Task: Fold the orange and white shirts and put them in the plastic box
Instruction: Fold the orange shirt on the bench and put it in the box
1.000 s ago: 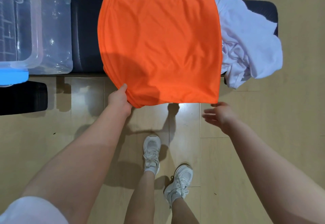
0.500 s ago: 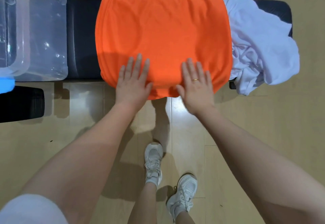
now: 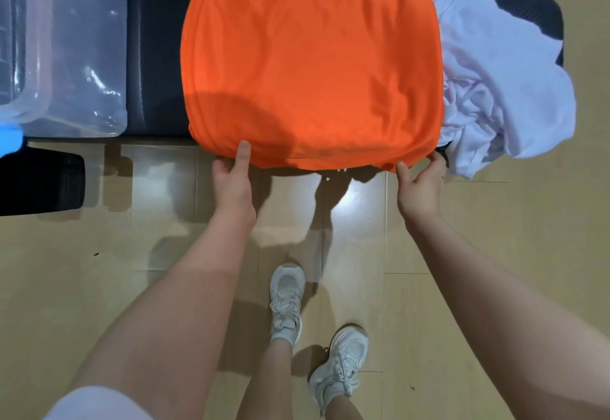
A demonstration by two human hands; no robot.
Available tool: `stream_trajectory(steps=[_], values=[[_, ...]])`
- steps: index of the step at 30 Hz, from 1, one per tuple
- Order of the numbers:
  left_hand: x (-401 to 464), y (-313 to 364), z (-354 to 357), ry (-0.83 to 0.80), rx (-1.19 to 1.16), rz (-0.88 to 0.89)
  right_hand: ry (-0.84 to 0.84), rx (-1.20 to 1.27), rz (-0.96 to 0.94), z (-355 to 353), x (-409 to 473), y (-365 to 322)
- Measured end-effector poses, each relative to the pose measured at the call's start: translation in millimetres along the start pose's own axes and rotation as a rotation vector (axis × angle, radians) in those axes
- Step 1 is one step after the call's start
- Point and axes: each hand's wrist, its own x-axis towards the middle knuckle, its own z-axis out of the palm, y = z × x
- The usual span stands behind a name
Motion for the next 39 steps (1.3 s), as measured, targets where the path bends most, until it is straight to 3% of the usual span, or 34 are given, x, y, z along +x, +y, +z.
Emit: stream_trajectory(steps=[5, 13, 16, 20, 25, 30, 34, 39], values=[[22, -2, -3, -0.168, -0.169, -0.150, -0.222, 0.374, 0.144, 0, 7, -4], [-4, -22, -13, -0.423, -0.267, -0.138, -0.200, 0.635, 0.285, -14, -23, 12], [-30, -31, -26, -0.366, -0.280, -0.207, -0.175, 0.613, 0.279, -31, -44, 18], [-67, -31, -30, -0.124, -0.296, -0.165, -0.132, 0.546, 0.240, -54, -66, 9], [-115, -9, -22, 0.203, -0.143, 0.141, -0.001, 0.437, 0.112, -76, -91, -18], [-135, 4, -28, 0.140, 0.191, 0.409, 0.027, 0.365, 0.002, -93, -108, -32], [-137, 11, -36, 0.087, 0.243, 0.383, -0.077, 0.365, -0.062, -105, -109, -39], [-145, 16, -52, -0.050, 0.303, 0.285, -0.229, 0.477, 0.010, -124, -117, -46]])
